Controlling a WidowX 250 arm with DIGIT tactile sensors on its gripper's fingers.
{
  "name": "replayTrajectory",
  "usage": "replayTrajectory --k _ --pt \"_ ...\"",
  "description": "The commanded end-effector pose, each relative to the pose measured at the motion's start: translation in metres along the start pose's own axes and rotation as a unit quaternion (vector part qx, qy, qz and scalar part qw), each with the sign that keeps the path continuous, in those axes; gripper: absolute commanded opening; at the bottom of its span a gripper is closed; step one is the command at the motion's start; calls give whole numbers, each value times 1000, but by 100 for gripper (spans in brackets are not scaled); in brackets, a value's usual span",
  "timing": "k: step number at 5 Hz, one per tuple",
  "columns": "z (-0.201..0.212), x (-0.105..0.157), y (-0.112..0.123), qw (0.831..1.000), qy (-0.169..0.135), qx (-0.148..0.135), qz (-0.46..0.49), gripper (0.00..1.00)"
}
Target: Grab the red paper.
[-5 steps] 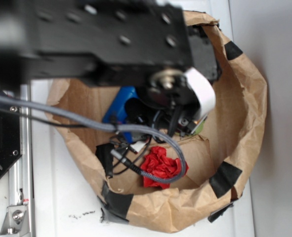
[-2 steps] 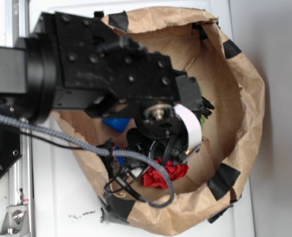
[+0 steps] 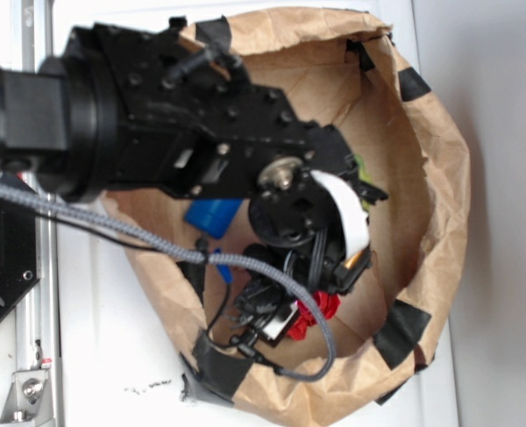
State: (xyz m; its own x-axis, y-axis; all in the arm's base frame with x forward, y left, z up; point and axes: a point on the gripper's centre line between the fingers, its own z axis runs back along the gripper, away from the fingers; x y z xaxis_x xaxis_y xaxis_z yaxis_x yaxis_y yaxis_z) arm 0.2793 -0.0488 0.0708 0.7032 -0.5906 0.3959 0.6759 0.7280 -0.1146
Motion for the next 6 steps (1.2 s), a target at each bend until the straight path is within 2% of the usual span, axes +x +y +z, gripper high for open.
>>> replayTrajectory --k 1,2,3,4,5,6 --pt "-28 9 -32 995 6 -82 -55 100" --pt "-54 7 -33 993 28 -96 -54 100" --pt "-66 5 -28 991 28 -122 -45 100" --pt "-62 -1 -39 993 23 -104 -53 0" --pt "-48 -3 -37 994 20 -85 -69 0" --pt "-22 -5 -35 994 21 -54 -96 0"
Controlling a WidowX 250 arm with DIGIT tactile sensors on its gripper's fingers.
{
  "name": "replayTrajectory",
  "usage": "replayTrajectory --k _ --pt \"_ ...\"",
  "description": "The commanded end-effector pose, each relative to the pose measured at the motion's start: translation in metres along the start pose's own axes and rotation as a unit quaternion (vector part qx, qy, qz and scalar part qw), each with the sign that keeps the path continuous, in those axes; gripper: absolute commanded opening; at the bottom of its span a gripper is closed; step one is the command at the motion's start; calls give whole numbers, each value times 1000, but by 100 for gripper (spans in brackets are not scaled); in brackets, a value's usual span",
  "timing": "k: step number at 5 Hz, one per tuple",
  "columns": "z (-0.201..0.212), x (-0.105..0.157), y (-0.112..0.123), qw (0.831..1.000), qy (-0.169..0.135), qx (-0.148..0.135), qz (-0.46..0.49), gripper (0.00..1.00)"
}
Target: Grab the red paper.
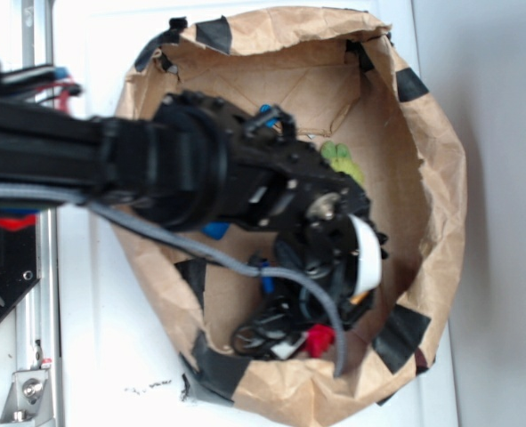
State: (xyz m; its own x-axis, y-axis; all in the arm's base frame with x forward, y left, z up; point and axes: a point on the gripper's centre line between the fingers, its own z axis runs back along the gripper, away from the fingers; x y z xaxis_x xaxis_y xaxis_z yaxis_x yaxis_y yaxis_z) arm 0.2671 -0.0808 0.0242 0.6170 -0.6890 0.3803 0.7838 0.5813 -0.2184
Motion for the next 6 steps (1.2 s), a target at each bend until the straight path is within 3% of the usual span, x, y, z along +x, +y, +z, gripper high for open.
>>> replayTrajectory --k 1,2,3,4,5,6 --pt "89 -13 -13 993 33 115 9 0" --pt "138 -22 -10 977 104 125 140 0" --pt "152 -20 -9 935 192 121 273 0" --pt "154 -16 -10 903 196 132 359 0" --pt "152 1 -7 878 145 201 409 0" --pt "149 11 10 851 113 265 439 0"
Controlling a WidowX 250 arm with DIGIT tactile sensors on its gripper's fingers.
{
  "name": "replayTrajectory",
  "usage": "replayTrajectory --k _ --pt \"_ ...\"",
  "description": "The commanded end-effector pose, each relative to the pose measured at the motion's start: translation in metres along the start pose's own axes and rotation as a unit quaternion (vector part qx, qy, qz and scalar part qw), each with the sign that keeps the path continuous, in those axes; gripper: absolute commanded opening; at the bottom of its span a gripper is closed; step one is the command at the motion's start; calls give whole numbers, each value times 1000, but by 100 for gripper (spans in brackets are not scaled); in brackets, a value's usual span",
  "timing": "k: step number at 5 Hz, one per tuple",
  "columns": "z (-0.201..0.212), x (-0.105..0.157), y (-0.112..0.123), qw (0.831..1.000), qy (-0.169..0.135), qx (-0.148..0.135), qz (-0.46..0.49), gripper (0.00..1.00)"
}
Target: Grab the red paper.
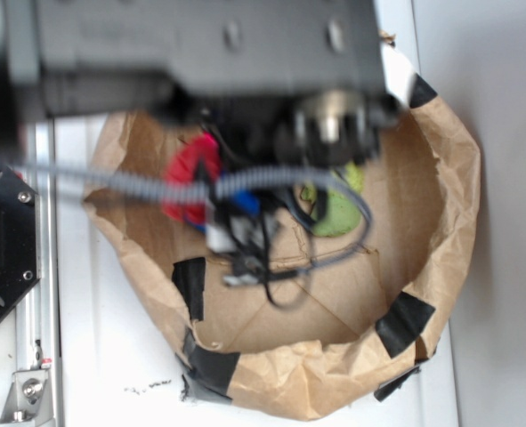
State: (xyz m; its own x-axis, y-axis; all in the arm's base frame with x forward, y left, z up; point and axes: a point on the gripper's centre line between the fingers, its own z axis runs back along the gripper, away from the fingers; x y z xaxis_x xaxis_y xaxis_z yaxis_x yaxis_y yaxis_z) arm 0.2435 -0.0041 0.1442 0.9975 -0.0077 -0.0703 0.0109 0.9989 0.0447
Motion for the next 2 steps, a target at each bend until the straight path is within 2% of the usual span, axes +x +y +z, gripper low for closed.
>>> replayTrajectory --k 1,2 --pt "17 40 -9 992 -92 62 59 0" --pt "16 44 -4 993 -93 41 59 0"
